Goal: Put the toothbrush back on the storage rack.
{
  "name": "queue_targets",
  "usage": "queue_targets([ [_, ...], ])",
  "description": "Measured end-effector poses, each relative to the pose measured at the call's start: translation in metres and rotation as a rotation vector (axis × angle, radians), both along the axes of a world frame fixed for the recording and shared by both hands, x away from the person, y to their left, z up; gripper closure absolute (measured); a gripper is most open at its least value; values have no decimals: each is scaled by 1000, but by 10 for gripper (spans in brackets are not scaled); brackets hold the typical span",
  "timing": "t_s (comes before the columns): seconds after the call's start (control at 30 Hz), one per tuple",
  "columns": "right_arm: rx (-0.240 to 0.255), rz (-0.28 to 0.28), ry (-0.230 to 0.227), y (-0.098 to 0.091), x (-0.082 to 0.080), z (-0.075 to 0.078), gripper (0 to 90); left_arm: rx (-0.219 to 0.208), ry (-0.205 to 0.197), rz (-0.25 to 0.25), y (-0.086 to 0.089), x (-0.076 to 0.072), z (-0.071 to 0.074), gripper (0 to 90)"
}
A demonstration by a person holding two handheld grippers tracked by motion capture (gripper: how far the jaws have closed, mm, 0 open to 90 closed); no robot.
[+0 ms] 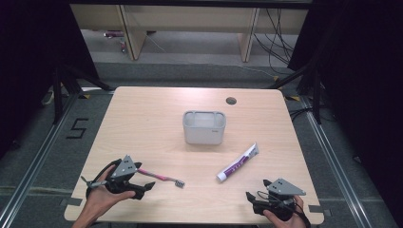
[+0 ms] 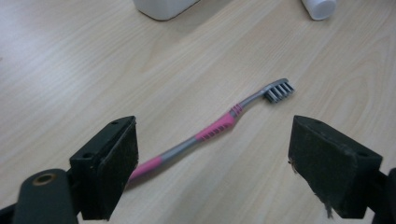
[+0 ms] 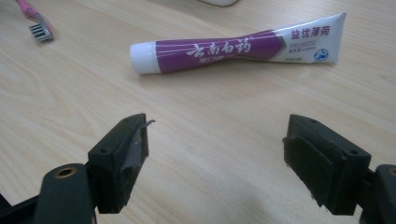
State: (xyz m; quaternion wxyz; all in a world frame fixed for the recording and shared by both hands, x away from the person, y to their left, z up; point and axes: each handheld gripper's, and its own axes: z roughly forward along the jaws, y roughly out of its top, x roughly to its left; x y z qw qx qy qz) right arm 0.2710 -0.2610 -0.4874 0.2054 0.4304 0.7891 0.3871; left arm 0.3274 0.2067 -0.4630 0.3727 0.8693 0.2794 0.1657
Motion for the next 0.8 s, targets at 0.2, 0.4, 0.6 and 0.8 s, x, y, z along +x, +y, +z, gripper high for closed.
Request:
queue_targets([
  [0.2, 9, 28, -3, 4, 1, -2, 221, 113, 50, -103, -15, 16, 4, 279],
  [0.4, -17, 32, -5, 4, 0, -1, 221, 227, 114, -162, -26, 32, -3, 388],
  [0.6, 13, 18, 38, 8, -2, -1, 222, 279, 136, -199, -35, 41, -3, 483],
  [0.8, -24, 57, -1, 7, 0, -2, 225, 356, 155, -241, -45, 49, -3, 584],
])
